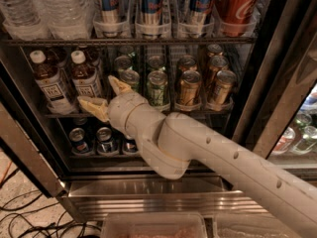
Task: Pick blue plastic bottle from middle shelf of fridge
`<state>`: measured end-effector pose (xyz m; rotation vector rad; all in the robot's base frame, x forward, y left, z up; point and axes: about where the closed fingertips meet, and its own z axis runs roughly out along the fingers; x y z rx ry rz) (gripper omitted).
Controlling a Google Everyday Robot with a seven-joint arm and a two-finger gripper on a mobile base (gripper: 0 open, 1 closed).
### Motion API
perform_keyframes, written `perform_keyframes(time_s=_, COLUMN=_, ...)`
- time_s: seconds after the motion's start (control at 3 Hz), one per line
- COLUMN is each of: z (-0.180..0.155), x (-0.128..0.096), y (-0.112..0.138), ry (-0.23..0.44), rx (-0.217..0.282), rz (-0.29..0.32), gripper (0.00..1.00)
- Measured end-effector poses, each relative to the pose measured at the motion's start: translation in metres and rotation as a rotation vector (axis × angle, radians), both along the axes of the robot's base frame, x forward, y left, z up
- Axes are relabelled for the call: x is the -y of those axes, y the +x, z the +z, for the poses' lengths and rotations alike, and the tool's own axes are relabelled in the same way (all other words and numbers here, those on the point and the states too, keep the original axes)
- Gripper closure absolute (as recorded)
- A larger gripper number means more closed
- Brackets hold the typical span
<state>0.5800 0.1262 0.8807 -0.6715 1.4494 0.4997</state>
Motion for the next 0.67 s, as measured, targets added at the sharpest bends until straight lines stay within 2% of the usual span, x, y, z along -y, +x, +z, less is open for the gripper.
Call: perform_keyframes(time_s=0.67, z=-0.01, x=-0.033, y=0.012, ry=-0.019, rx=-0.037, rz=0.095, gripper=0.31)
